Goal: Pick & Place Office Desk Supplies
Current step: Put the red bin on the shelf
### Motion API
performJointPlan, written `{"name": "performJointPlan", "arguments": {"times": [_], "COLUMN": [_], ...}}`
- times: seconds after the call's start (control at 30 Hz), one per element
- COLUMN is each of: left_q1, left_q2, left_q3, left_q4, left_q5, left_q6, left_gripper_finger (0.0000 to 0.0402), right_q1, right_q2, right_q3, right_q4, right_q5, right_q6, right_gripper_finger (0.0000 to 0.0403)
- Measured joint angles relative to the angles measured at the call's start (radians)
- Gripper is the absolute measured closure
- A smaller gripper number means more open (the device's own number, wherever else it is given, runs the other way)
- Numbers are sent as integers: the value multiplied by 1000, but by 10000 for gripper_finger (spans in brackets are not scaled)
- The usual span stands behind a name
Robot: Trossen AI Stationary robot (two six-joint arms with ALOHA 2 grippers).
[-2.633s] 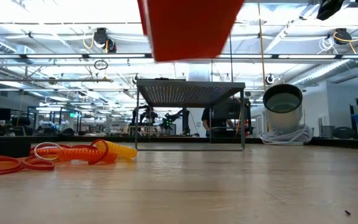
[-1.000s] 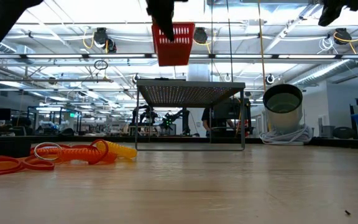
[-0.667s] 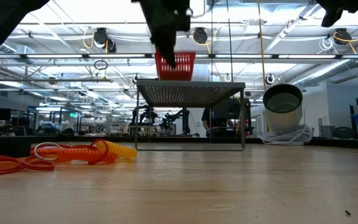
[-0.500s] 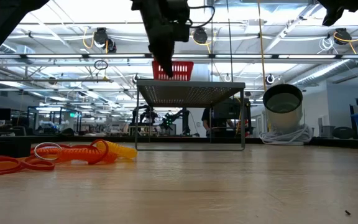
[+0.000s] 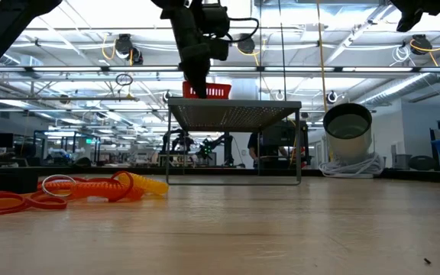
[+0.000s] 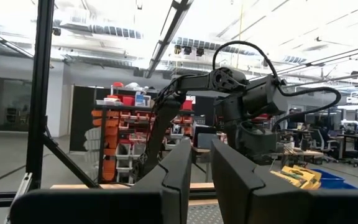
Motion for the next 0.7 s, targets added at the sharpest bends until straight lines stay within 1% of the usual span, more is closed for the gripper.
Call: {"name": "performJointPlan", "arguments": {"times": [0.3, 0.47, 0.6, 0.7], "left_q1": [15, 10, -1, -2], "left_q2": [0, 0, 0, 0], "left_q3": [-3, -43, -73, -83], "left_q4": [4, 34, 58, 57], "left_q5": [-1, 24, -5, -5], "left_q6": [17, 27, 30, 27], "left_gripper_finger": [401, 401, 401, 401], "right_q1": [0, 0, 0, 0], "right_q2": [0, 0, 0, 0], "right_q3": [0, 0, 0, 0], "right_q4": [0, -1, -2, -2], "right_q5": [0, 0, 0, 0], "right_q6": [1, 2, 9, 9], "right_gripper_finger": [353, 353, 353, 353]}}
